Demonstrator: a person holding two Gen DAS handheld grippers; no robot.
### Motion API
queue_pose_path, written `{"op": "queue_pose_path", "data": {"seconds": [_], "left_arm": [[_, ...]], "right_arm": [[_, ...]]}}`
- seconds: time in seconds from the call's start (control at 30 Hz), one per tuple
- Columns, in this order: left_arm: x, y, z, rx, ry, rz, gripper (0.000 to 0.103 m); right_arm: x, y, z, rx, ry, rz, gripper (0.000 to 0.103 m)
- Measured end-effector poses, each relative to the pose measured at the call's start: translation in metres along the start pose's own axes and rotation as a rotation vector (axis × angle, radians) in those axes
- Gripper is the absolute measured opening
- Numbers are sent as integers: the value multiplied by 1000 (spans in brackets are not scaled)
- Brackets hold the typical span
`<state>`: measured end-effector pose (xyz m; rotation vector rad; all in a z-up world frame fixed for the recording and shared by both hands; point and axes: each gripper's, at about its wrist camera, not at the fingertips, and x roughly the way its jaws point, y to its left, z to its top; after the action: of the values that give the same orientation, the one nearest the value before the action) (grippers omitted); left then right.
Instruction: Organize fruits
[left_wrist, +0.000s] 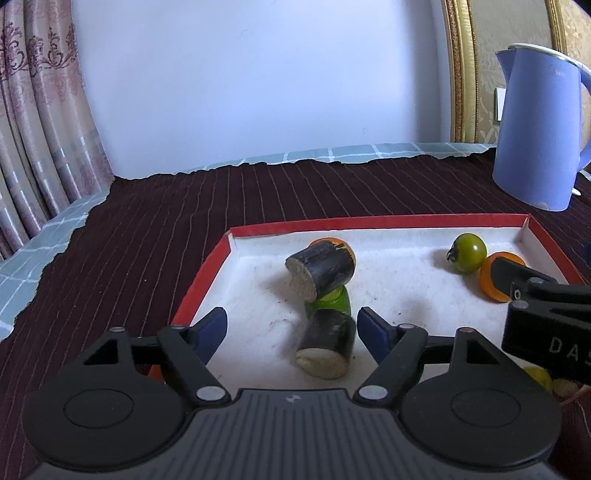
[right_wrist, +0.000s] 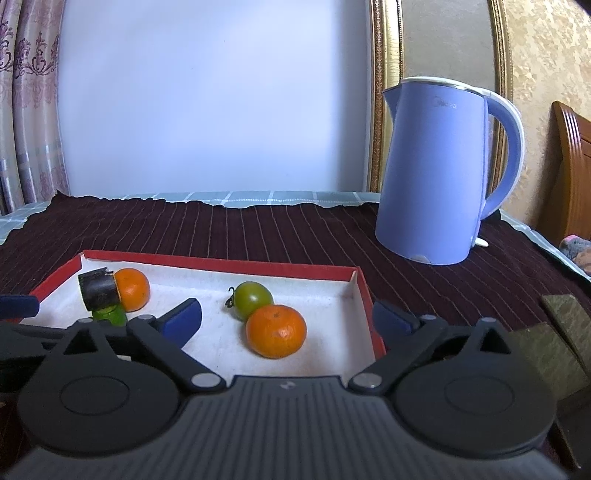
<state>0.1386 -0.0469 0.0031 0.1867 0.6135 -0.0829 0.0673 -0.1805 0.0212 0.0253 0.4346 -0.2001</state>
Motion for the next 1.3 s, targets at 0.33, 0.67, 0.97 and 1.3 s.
{"op": "queue_pose_path", "data": {"seconds": [0.33, 0.67, 0.97, 1.3], "left_arm": [[-11, 7, -13, -7, 5, -6, 77], [-22, 16, -26, -48, 7, -13, 77], [-30, 27, -35, -80, 13, -1, 77], [-50, 31, -48, -87, -31, 11, 78]], "right_arm": [[-12, -5, -11, 30, 3, 2, 103], [-26, 0, -20, 22, 7, 14, 103], [-43, 3, -30, 24, 13, 42, 103], [-62, 8, -46, 14, 17, 63, 103]]}}
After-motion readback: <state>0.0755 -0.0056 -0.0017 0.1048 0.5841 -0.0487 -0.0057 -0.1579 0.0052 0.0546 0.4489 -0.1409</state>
